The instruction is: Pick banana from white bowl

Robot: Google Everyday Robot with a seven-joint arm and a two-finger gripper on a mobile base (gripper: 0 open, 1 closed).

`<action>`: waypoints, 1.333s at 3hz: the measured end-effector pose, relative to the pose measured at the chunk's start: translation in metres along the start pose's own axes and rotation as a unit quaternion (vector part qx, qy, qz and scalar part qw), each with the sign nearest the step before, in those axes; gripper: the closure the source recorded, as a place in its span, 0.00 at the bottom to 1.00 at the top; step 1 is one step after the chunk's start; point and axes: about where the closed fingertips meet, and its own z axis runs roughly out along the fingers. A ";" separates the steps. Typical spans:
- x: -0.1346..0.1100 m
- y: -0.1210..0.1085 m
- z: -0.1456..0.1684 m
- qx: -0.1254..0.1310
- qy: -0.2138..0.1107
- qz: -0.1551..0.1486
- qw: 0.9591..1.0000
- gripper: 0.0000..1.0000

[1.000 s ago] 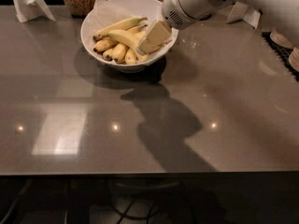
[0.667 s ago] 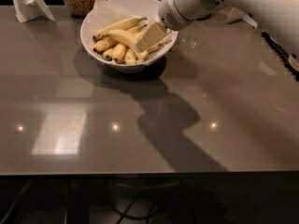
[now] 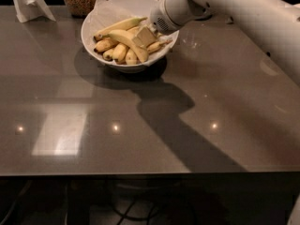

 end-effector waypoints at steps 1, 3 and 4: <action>0.000 0.003 0.012 -0.012 -0.001 0.006 1.000 0.50; -0.004 0.004 0.016 -0.019 -0.002 0.008 1.000 0.43; -0.010 0.009 0.030 -0.033 -0.005 0.011 0.999 0.42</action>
Offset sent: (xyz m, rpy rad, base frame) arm 0.0144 0.0206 -0.0301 0.0394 0.0749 0.0184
